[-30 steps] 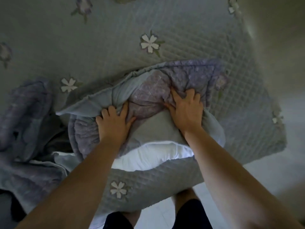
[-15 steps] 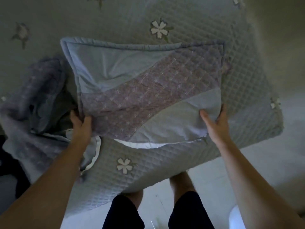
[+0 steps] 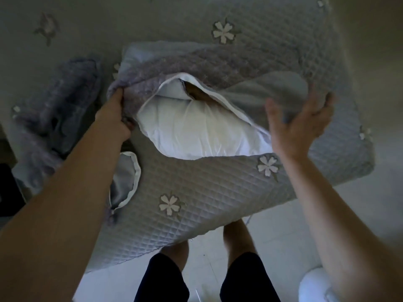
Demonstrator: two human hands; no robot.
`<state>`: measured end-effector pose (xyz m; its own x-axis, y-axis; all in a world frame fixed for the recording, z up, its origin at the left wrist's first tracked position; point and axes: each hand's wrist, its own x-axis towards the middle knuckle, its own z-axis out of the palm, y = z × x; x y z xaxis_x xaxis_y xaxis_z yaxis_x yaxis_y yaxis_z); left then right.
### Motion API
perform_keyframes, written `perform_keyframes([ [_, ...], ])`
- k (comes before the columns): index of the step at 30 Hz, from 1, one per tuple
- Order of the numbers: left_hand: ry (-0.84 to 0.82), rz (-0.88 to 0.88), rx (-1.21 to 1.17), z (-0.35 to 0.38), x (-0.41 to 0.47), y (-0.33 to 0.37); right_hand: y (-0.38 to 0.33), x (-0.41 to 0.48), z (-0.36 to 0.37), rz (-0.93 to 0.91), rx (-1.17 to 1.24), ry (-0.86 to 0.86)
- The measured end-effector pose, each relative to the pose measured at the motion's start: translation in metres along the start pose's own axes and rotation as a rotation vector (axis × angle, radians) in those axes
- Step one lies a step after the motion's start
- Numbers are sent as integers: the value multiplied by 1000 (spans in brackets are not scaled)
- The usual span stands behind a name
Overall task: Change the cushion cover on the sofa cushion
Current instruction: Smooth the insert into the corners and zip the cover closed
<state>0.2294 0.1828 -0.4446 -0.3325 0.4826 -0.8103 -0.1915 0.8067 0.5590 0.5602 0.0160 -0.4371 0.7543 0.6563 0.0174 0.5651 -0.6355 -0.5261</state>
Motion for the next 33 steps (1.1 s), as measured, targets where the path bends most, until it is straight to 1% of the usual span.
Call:
perform_keyframes([
  [2, -140, -38, -65, 9, -21, 11, -4, -25, -2, -336, -29, -57],
  [3, -194, -30, -104, 14, -32, 18, -6, -30, -4, -473, -70, -82],
  [5, -274, 23, -128, 16, -47, 35, -12, -34, -2, -685, -111, -85],
  [8, -408, 85, -86, 13, -60, 54, -51, -53, 14, -1022, -21, -44],
  [9, -411, 110, -29, 10, -61, 56, -64, -59, 22, -1129, -23, -59],
  [10, -411, 141, 30, 8, -63, 56, -72, -60, 30, -1183, -80, -120],
  [11, -380, 189, 106, 4, -65, 56, -77, -56, 37, -1177, -184, -194],
  [12, -311, 258, 204, -1, -65, 54, -78, -48, 44, -1119, -294, -226],
  [13, -226, 334, 293, -6, -66, 52, -80, -39, 51, -1029, -369, -207],
  [15, -81, 439, 367, -19, -65, 45, -88, -26, 59, -852, -431, -207],
  [16, -45, 476, 340, -24, -65, 42, -94, -23, 62, -799, -429, -256],
  [17, -40, 497, 270, -29, -65, 38, -101, -25, 63, -779, -399, -327],
  [18, -76, 528, 203, -33, -64, 31, -107, -28, 65, -792, -340, -389],
  [19, -125, 581, 218, -36, -64, 21, -112, -31, 65, -815, -273, -434],
  [20, -135, 664, 406, -39, -63, 9, -115, -34, 63, -837, -213, -458],
  [21, -104, 732, 699, -43, -61, -4, -119, -36, 61, -854, -162, -452],
  [22, -59, 781, 929, -45, -60, -15, -122, -39, 58, -859, -125, -424],
  [23, -1, 815, 1048, -44, -58, -20, -124, -43, 53, -846, -113, -385],
  [25, 102, 868, 1042, -40, -47, -16, -125, -51, 44, -791, -153, -309],
  [27, 200, 993, 1110, -38, -37, -3, -125, -59, 41, -746, -261, -274],
  [28, 217, 1047, 1149, -38, -34, 5, -124, -63, 42, -725, -330, -263],
  [30, 222, 1077, 1170, -37, -37, 16, -127, -76, 46, -653, -436, -228],
  [31, 210, 1082, 1173, -38, -43, 19, -131, -86, 47, -608, -447, -224],
  [32, 190, 1083, 1185, -40, -47, 19, -134, -98, 48, -578, -425, -248],
  [33, 160, 1072, 1200, -42, -51, 18, -138, -112, 49, -592, -362, -263],
])
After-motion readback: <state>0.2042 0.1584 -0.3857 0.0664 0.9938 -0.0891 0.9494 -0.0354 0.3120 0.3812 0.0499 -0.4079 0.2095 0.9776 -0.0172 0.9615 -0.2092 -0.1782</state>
